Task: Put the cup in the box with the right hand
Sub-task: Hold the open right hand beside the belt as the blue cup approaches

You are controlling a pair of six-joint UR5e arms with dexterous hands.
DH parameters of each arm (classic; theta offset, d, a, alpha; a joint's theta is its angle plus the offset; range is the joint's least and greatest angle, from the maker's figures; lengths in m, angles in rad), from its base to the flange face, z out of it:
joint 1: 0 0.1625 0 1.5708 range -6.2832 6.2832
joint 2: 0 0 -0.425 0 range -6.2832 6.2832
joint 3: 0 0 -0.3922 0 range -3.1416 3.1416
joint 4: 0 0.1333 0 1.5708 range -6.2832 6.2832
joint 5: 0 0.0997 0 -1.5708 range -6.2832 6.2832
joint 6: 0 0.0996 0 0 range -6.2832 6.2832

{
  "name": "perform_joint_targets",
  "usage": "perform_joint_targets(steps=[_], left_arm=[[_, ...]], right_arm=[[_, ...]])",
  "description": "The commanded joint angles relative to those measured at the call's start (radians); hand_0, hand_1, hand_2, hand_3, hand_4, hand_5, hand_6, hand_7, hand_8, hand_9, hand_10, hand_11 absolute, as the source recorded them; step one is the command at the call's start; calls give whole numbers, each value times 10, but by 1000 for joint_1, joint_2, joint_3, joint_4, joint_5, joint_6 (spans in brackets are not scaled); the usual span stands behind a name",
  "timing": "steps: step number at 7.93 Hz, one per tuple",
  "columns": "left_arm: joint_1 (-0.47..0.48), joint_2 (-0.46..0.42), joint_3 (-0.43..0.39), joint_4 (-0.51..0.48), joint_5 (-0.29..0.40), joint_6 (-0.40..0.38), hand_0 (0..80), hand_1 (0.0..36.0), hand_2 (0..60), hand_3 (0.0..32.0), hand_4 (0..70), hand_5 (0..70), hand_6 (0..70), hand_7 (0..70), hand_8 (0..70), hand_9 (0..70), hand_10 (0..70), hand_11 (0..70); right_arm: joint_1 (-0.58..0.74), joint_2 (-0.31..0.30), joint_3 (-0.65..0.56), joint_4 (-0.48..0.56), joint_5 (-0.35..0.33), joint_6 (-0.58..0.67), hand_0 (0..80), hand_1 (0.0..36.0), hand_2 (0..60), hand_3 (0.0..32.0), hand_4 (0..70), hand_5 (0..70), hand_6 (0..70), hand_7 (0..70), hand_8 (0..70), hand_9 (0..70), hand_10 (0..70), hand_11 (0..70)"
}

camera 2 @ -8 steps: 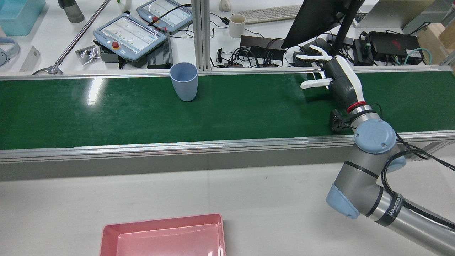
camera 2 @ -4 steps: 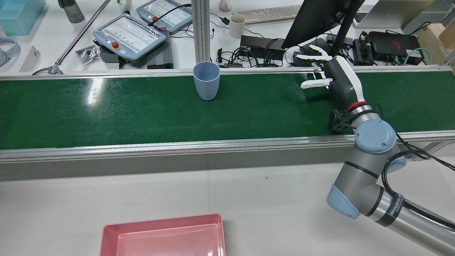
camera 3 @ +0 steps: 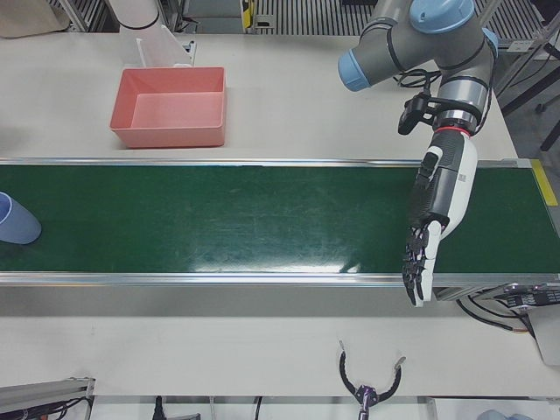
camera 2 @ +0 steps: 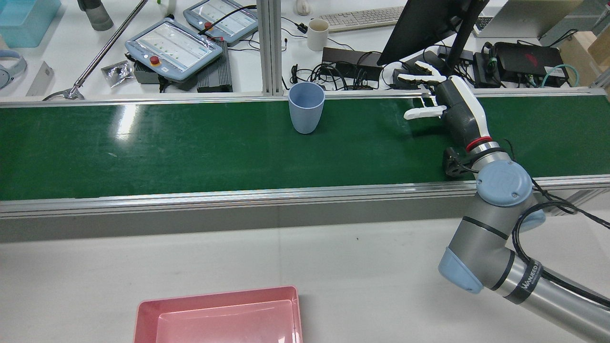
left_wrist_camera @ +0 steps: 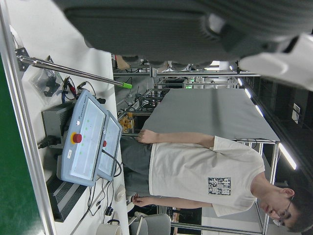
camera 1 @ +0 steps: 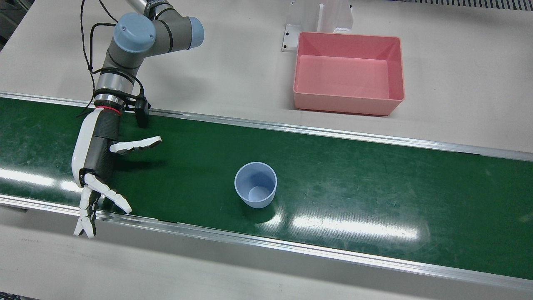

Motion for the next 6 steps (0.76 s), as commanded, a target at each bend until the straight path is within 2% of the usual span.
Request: perform_joint_targets(steps=[1,6], left_arm=[[0,0,0,0,1,0,0,0,0,0,0,0,0,0,0,0,0,0],[0,0,0,0,0,0,0,0,0,0,0,0,0,0,0,0,0,0]], right_arm=[[-3,-1,0,-1,0,-2,470,0,0,64,324,14,23,181,0,22,21,34],[-8,2,0,-1,-2,-12,472,0,0,58,328,15,24,181,0,22,19,31]])
